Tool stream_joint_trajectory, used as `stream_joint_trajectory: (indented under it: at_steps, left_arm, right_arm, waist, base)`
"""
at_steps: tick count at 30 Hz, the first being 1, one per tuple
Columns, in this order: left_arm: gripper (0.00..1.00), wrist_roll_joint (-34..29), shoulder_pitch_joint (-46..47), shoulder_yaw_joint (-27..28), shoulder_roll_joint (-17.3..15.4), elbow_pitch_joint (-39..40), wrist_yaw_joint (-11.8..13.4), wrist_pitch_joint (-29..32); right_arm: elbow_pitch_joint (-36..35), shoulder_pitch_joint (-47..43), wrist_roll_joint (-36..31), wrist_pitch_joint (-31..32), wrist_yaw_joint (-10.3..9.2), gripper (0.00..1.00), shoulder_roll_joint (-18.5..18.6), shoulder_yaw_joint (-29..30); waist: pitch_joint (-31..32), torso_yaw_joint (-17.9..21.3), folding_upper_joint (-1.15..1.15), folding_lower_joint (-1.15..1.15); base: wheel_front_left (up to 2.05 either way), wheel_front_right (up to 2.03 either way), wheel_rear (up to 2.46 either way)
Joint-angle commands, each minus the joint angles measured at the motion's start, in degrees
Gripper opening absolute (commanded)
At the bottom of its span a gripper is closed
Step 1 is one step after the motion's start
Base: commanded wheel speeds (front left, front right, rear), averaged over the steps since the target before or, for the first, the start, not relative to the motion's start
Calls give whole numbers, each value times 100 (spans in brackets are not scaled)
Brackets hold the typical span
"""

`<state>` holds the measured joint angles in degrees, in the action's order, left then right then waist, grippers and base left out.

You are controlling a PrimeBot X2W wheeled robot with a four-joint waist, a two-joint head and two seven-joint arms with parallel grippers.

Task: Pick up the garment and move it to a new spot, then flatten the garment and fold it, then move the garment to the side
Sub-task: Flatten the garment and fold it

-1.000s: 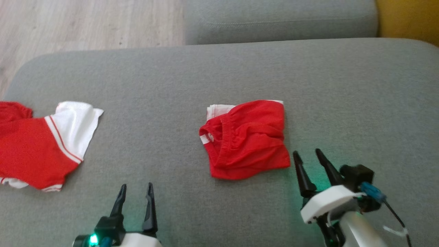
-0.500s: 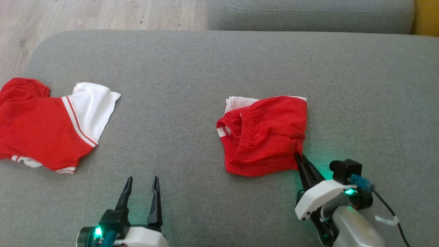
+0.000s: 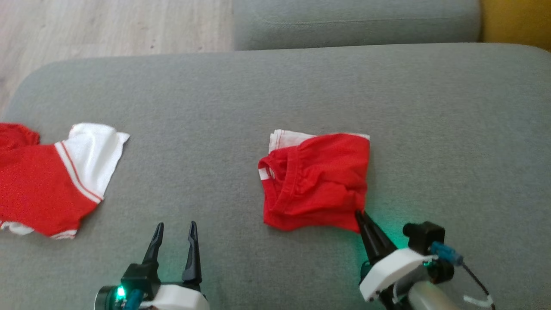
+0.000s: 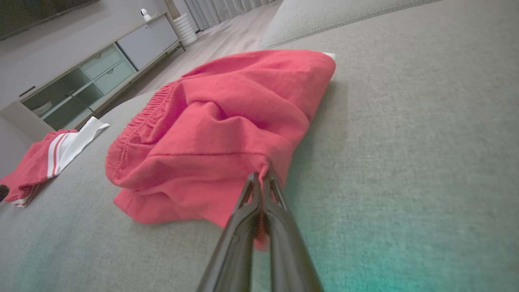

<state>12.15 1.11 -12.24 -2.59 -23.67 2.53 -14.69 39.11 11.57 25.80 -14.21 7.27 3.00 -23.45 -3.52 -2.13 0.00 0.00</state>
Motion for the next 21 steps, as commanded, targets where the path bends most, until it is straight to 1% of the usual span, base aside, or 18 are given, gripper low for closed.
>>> stream_joint_trajectory:
  at_steps: [1, 6, 7, 8, 9, 12, 14, 21]
  left_arm:
    - [100, 54, 140, 214, -29, 157, 19, -30]
    - [100, 62, 134, 220, -29, 148, 10, -30]
    - [100, 60, 136, 220, -29, 145, 8, -30]
    - [100, 59, 137, 223, -29, 142, 7, -30]
    - [100, 59, 138, 225, -29, 138, 7, -30]
    - [100, 51, 129, 240, -29, 133, 11, -30]
    - [100, 44, 110, 265, -29, 144, 19, -30]
    - [100, -50, 77, 458, -29, 314, 54, -30]
  right_arm:
    - [-216, 12, 2, -79, 22, 0, -13, -141]
    - [-41, -150, -112, -79, 22, 0, -13, -256]
    - [30, -159, -148, -79, 22, 23, -13, -259]
    - [100, -160, -181, -79, 22, 75, -13, -261]
    - [158, -160, -187, -79, 22, 100, -13, -269]
    - [184, -113, -268, -79, 22, 100, -13, -180]
    - [20, -75, -382, -79, 22, 100, -13, 46]
    - [-1355, -112, -1003, -79, 22, 100, -13, 1223]
  waist:
    - [53, 103, 0, 0]
    - [76, 189, 0, 0]
    - [80, 197, 0, 0]
    - [84, 205, 0, 0]
    - [91, 210, 0, 0]
    - [116, 234, 0, 0]
    - [144, 257, 0, 0]
    - [244, 356, 0, 0]
  base:
    - [0, 0, 0]
    - [0, 0, 0]
    - [0, 0, 0]
    - [0, 0, 0]
    - [0, 0, 0]
    - [0, 0, 0]
    - [0, 0, 0]
    - [0, 0, 0]
